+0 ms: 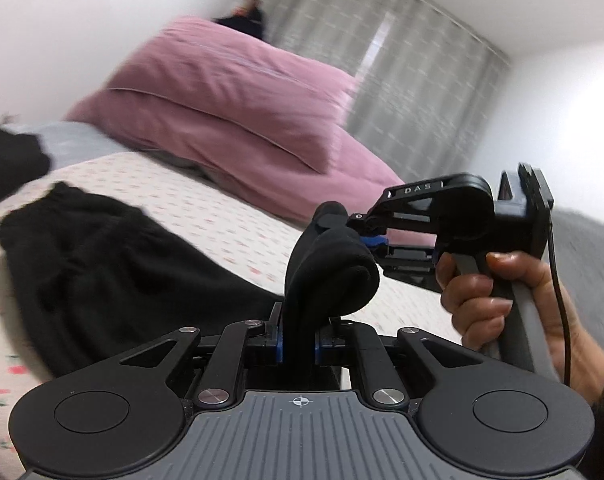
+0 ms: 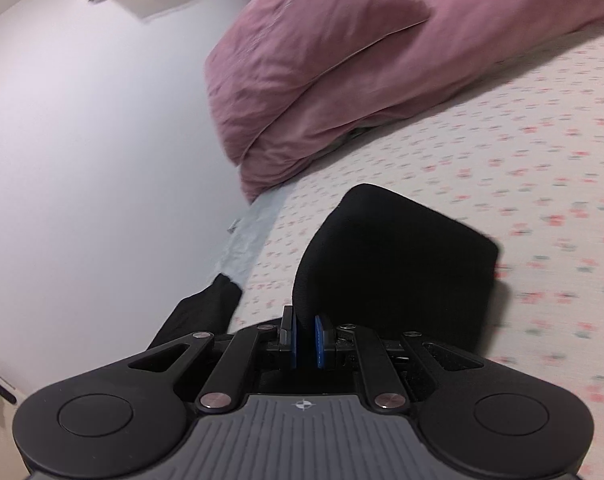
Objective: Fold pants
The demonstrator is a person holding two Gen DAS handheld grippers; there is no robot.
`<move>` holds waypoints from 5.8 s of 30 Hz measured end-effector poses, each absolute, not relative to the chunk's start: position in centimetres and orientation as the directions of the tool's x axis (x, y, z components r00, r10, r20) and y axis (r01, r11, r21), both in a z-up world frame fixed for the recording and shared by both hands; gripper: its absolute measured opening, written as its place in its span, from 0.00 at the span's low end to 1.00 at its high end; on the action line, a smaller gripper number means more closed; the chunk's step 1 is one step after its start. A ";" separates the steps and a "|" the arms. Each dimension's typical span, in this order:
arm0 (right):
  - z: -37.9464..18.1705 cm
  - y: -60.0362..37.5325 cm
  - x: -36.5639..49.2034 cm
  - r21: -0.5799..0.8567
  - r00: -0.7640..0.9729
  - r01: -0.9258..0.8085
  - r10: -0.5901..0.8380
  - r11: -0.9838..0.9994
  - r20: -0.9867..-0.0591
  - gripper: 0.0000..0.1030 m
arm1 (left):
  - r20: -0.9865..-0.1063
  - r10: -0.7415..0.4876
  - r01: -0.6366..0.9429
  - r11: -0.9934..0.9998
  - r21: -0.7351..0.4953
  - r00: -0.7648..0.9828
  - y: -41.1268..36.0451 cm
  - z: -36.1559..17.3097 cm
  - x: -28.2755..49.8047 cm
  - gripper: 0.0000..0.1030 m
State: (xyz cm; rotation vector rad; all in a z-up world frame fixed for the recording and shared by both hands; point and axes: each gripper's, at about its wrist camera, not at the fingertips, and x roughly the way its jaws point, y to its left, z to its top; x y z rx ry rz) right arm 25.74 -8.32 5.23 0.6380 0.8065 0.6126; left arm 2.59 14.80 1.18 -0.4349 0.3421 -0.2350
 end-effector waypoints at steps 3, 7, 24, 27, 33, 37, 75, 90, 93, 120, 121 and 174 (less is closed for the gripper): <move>5.3 -5.0 26.9 0.724 0.515 -0.269 0.730 0.636 -0.449 0.11 | -0.266 -0.241 0.078 0.858 -0.507 0.933 17.3 1.3 2.5 0.10; 5.3 -0.3 28.1 0.722 0.469 -0.303 0.756 0.623 -0.456 0.11 | -0.263 -0.156 -0.022 0.823 -0.567 0.952 20.4 1.3 2.3 0.10; 1.8 10.6 30.4 0.698 0.379 -0.307 0.756 0.647 -0.534 0.14 | -0.426 0.062 -0.360 0.652 -0.667 0.902 28.3 -1.2 3.3 0.13; 1.5 10.5 30.4 0.727 0.377 -0.271 0.764 0.631 -0.523 0.27 | -0.473 0.069 -0.388 0.681 -0.621 0.878 28.7 -1.3 4.2 0.21; 3.1 9.1 28.6 0.669 0.395 -0.322 0.737 0.670 -0.548 0.45 | -0.498 0.090 -0.383 0.760 -0.525 0.862 29.5 -0.8 5.3 0.48; 4.6 6.7 26.0 0.579 0.449 -0.387 0.695 0.717 -0.561 0.69 | -0.494 0.120 -0.385 0.789 -0.479 0.861 30.8 -0.2 5.6 0.69; -4.3 -4.9 21.2 0.760 0.476 -0.183 0.732 0.624 -0.487 0.67 | -0.535 -0.604 -0.009 0.658 -0.753 0.591 38.5 -5.2 21.0 0.91; -4.5 -2.9 22.0 0.761 0.507 -0.127 0.702 0.636 -0.501 0.52 | -0.445 -0.575 0.028 0.632 -0.774 0.687 37.8 -6.0 19.7 0.65; -4.5 -3.1 21.8 0.776 0.519 -0.099 0.698 0.623 -0.494 0.38 | -0.419 -0.558 0.005 0.605 -0.796 0.716 37.5 -5.9 19.1 0.52; -1.1 -16.0 17.7 0.741 0.571 -0.020 0.617 0.671 -0.542 0.56 | -0.541 -0.613 0.081 0.701 -0.709 0.576 26.2 -4.8 21.1 0.90; -1.5 -15.4 18.0 0.742 0.555 -0.019 0.625 0.670 -0.549 0.56 | -0.539 -0.633 0.093 0.692 -0.716 0.556 26.2 -5.0 21.4 0.92; 2.7 -35.7 18.3 0.469 0.717 0.075 0.279 0.880 -0.639 0.63 | -0.528 -0.634 0.287 0.751 -0.594 0.566 6.2 -0.4 20.2 0.71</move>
